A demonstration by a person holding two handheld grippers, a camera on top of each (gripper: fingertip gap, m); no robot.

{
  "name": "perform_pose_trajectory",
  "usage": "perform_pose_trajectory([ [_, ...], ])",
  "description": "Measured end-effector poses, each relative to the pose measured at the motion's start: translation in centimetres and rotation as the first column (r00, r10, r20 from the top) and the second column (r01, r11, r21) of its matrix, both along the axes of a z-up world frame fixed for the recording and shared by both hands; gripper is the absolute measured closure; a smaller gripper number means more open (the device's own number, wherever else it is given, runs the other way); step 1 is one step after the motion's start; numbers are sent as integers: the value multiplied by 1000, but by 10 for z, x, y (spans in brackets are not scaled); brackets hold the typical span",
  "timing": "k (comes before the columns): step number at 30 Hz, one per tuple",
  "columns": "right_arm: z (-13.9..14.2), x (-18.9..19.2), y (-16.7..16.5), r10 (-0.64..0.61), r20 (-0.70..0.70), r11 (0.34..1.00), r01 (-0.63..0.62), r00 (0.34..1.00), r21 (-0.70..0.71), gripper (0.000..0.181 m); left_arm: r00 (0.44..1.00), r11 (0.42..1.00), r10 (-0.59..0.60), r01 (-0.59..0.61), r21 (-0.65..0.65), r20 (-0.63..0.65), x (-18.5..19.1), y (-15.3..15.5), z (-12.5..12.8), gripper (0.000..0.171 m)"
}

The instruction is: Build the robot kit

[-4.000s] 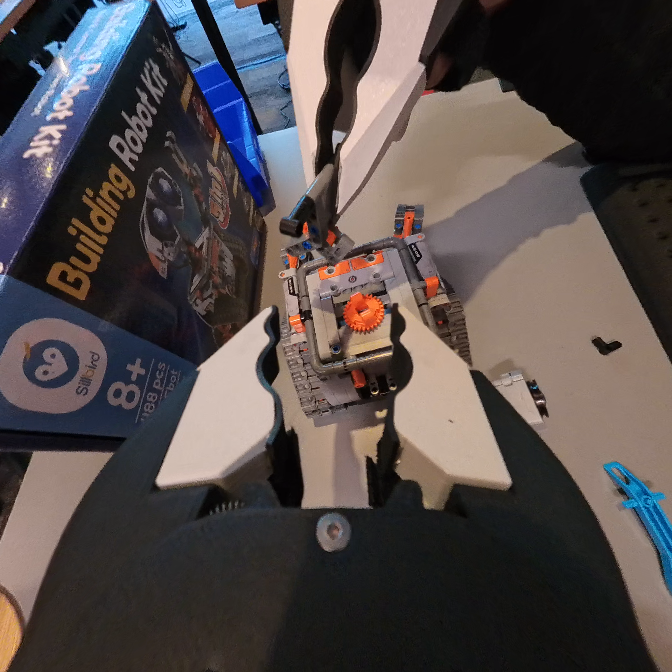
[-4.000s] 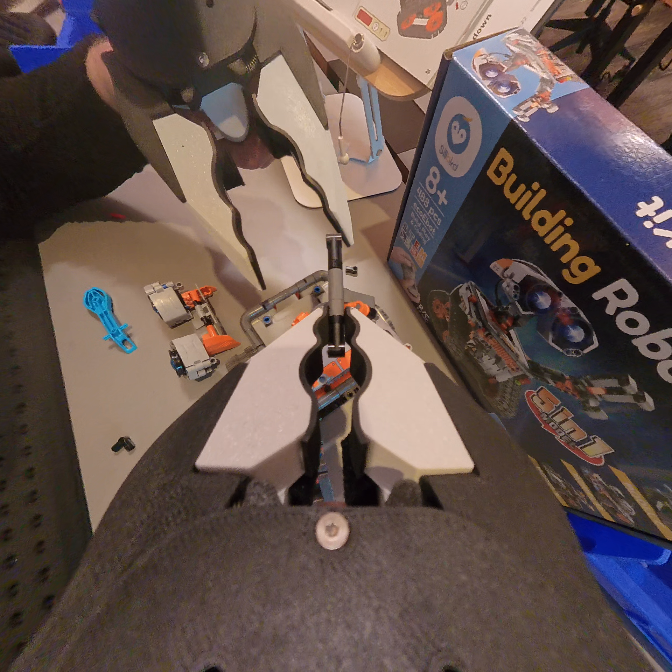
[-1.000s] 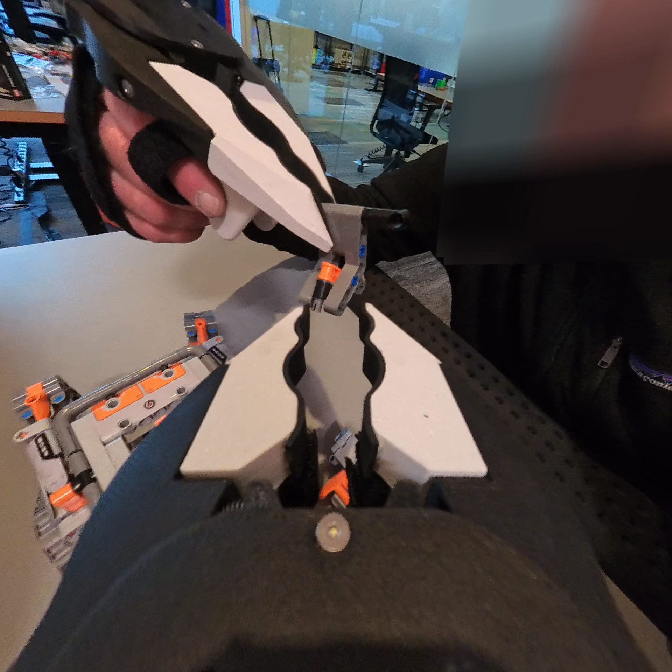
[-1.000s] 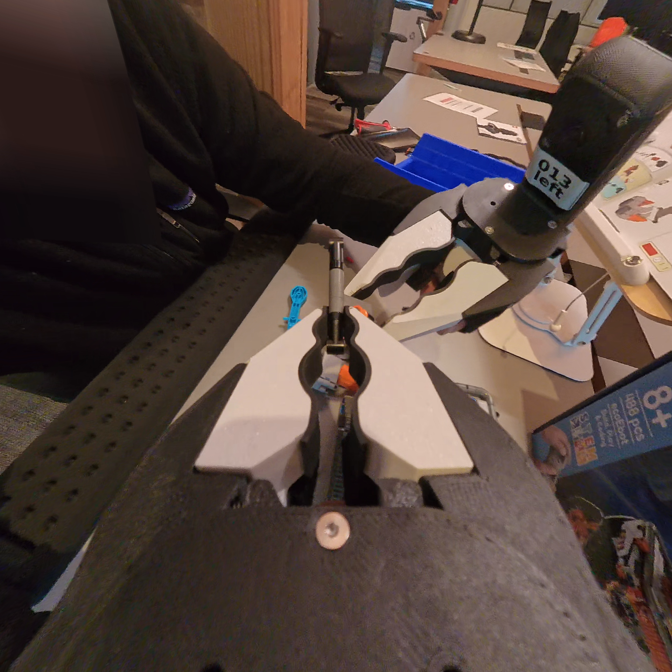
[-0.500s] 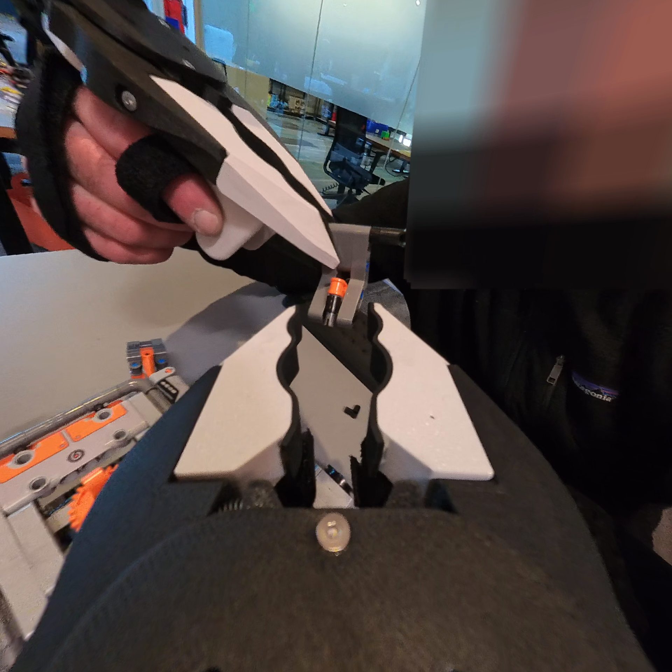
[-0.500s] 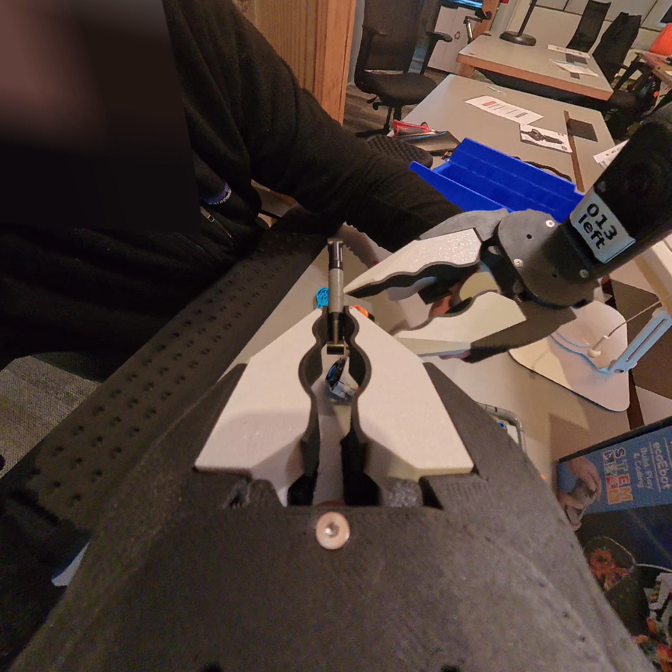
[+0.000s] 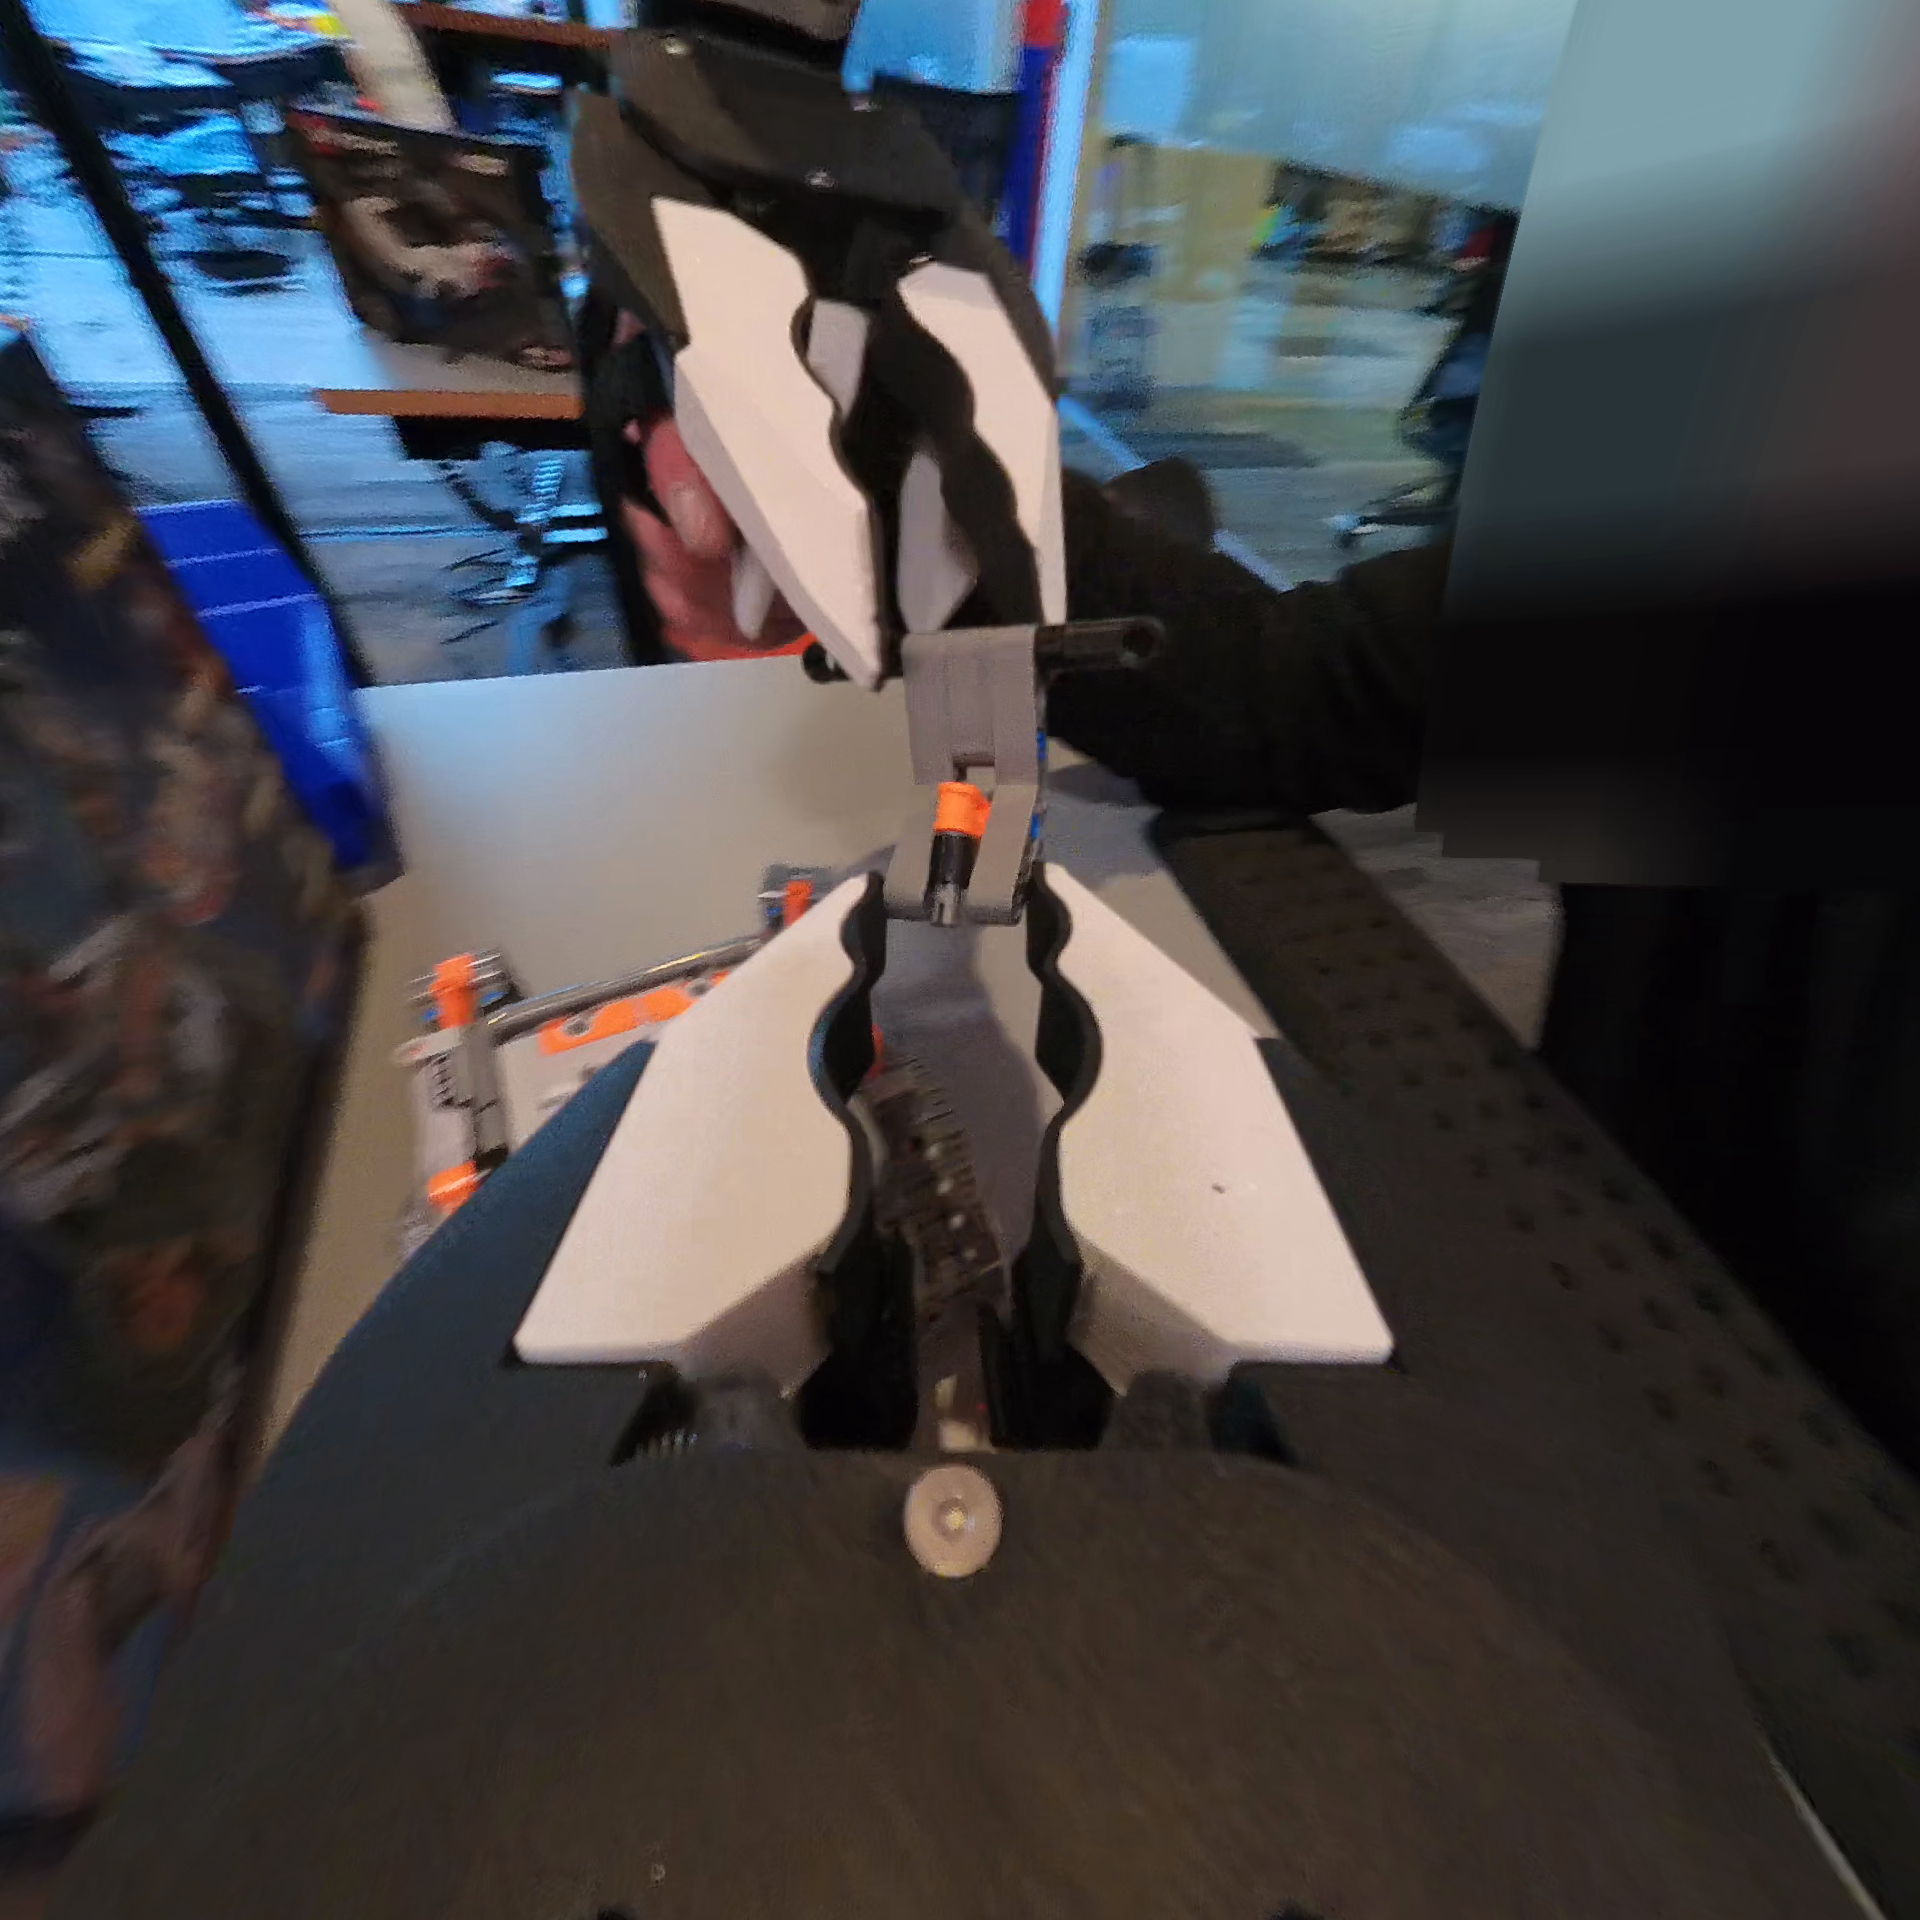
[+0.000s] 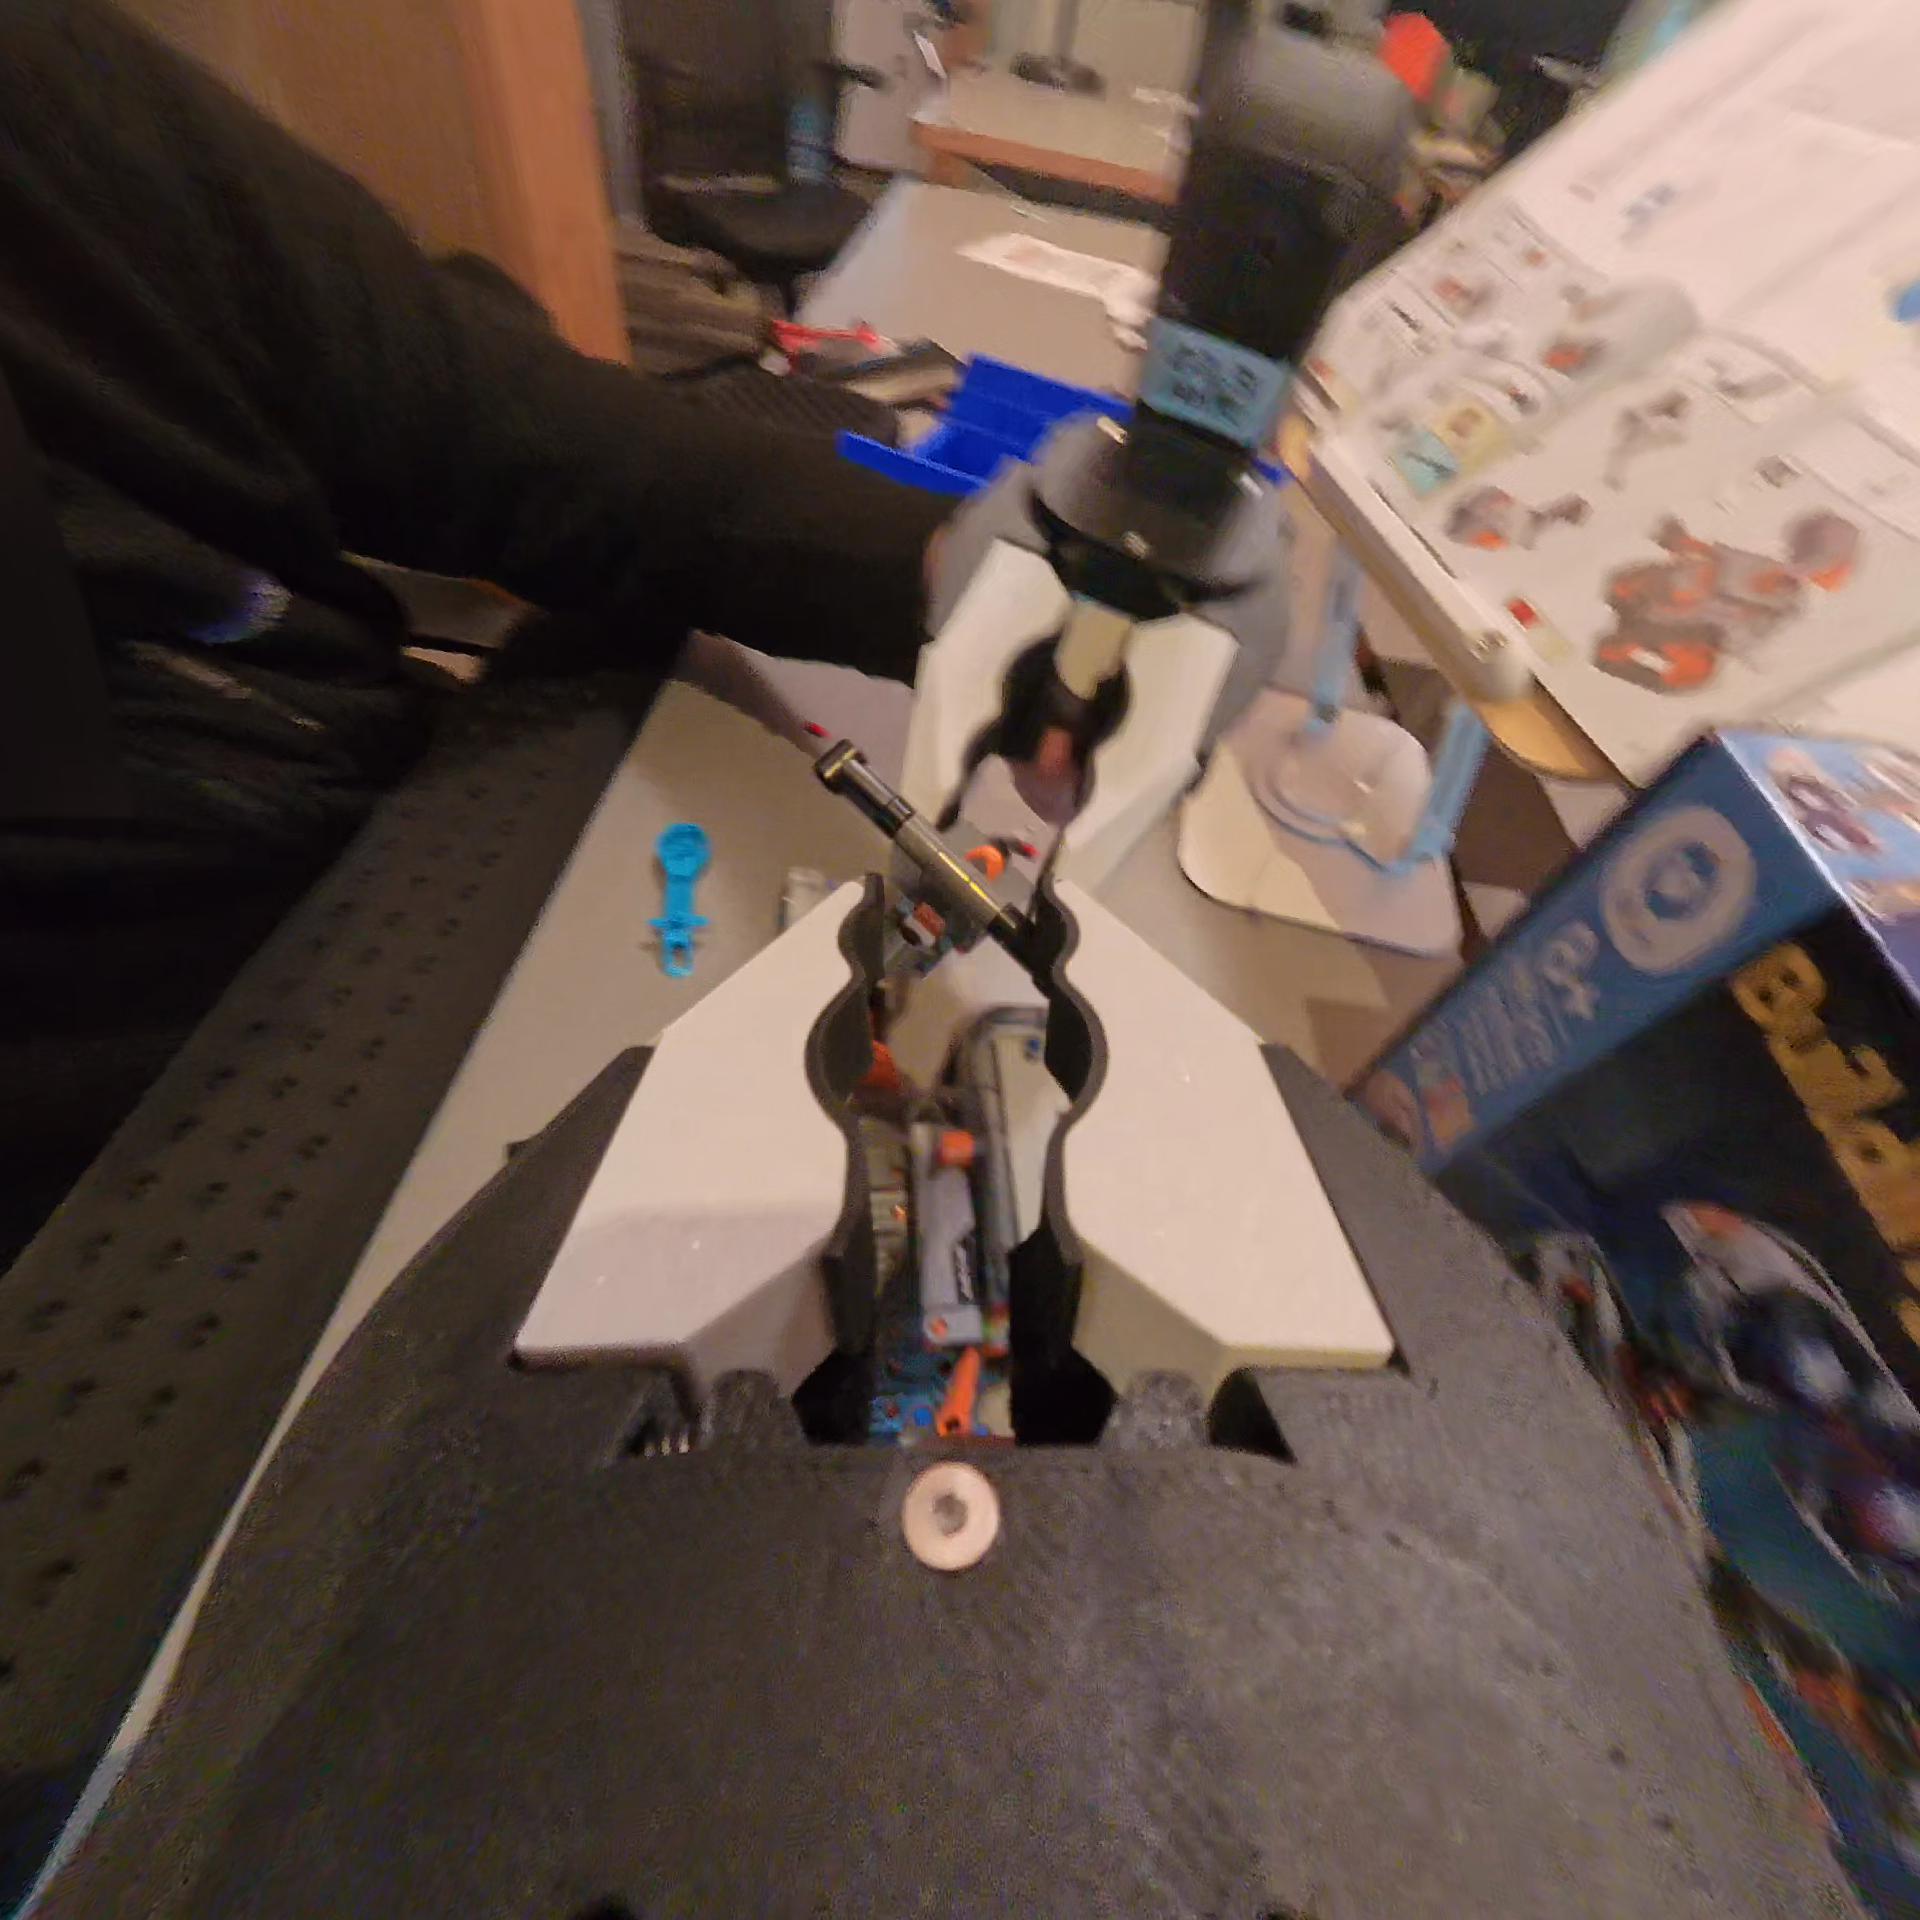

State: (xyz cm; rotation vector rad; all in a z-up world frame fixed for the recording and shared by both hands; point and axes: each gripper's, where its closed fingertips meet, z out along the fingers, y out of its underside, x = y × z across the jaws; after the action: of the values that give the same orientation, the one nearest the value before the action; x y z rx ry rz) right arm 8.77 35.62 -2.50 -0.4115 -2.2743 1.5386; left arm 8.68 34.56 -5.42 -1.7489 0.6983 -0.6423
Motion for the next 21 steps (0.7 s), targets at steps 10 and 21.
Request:
perform_pose_trajectory([
  [10, -31, -34, 29, -231, 101, 968, 218, 968, 127, 147, 914, 935, 338, -353, -30, -226, -44, 25, -34, 146],
  [21, -42, -39, 38, -258, 152, 962, 239, 954, 131, 155, 864, 897, 427, -442, 4, -266, -54, 30, -43, 146],
])
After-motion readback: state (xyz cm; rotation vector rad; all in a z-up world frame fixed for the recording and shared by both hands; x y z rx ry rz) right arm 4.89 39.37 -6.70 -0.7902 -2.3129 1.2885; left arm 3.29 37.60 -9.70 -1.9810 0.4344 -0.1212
